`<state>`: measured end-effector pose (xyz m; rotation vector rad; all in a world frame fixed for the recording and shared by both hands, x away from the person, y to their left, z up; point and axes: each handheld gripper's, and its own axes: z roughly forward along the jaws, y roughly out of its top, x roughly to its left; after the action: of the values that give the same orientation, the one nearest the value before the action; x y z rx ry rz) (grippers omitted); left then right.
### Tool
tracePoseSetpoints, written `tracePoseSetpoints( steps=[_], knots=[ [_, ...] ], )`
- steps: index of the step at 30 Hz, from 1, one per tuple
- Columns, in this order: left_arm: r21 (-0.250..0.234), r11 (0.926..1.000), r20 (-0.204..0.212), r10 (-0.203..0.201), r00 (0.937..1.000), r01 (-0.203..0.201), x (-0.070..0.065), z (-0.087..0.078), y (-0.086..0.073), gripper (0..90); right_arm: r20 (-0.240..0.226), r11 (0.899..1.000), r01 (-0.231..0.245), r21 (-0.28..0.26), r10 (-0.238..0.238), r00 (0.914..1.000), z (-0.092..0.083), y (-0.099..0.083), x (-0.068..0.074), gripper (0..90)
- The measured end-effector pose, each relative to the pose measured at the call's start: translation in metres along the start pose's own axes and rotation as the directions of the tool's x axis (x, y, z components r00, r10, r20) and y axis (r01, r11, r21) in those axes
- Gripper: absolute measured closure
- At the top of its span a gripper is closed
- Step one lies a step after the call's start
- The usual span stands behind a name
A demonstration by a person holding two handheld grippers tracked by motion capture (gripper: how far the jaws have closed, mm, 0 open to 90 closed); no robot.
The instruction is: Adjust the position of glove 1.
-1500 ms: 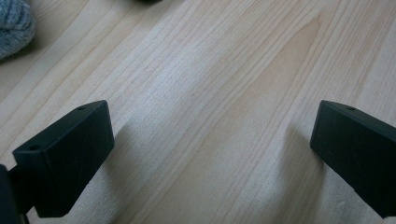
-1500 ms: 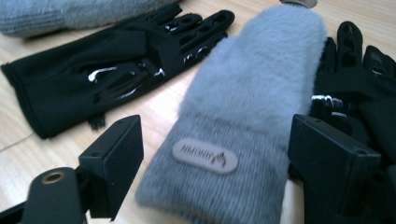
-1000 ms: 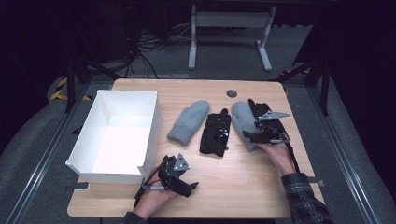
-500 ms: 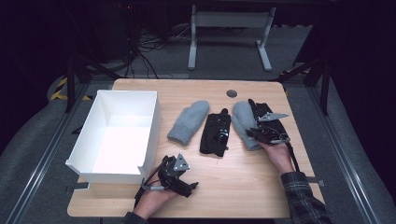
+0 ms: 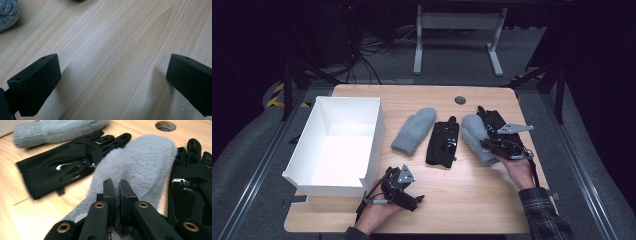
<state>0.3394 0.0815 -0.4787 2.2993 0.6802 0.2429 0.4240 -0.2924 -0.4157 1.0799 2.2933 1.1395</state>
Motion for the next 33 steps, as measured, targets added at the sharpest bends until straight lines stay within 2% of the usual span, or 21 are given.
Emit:
tracePoseSetpoints(
  steps=[2,7,18,20,21,22,24,25,29,33],
  knots=[
    [-0.001,1.0000,0.000,-0.002,1.0000,0.002,0.000,0.000,0.000,0.2,-0.012,1.000,0.002,-0.010,-0.002,0.9999,-0.007,-0.002,0.007,86.5],
    [0.000,1.0000,0.000,0.000,1.0000,0.000,0.000,0.000,0.000,0.2,-0.024,0.999,0.038,0.022,-0.037,0.9990,-0.020,-0.014,0.027,86.5],
    [0.000,1.0000,0.000,0.000,1.0000,0.000,0.000,0.000,0.000,0.2,-0.084,0.996,0.032,0.087,-0.025,0.9962,-0.040,-0.048,0.060,85.6],
    [0.000,1.0000,0.000,0.000,1.0000,0.000,0.000,0.000,0.000,0.2,-0.098,0.995,0.032,0.097,-0.022,0.9949,-0.042,-0.052,0.064,84.3],
    [0.000,1.0000,0.000,0.000,1.0000,0.000,0.000,0.000,0.000,0.2,-0.107,0.994,0.030,0.101,-0.019,0.9940,-0.043,-0.054,0.066,80.6],
    [0.000,1.0000,0.000,0.000,1.0000,0.000,0.000,0.000,0.000,0.2,-0.107,0.994,0.030,0.101,-0.019,0.9940,-0.043,-0.054,0.066,80.6],
    [-0.001,1.0000,-0.001,-0.001,1.0000,0.001,0.000,0.000,0.000,0.2,-0.115,0.993,0.032,0.110,-0.019,0.9932,-0.045,-0.055,0.069,64.3],
    [0.000,1.0000,0.000,0.000,1.0000,0.000,0.000,0.000,0.000,0.2,-0.113,0.996,0.027,0.087,-0.017,0.9934,-0.048,-0.054,0.069,57.1],
    [0.000,1.0000,-0.002,0.001,1.0000,-0.001,0.000,0.000,0.000,0.2,-0.102,0.999,0.021,0.049,-0.016,0.9946,-0.056,-0.050,0.065,57.1],
    [0.000,1.0000,-0.002,-0.001,1.0000,0.001,0.000,0.000,0.000,0.2,-0.077,0.999,0.010,0.036,-0.007,0.9970,-0.066,-0.050,0.051,70.9]
  ],
)
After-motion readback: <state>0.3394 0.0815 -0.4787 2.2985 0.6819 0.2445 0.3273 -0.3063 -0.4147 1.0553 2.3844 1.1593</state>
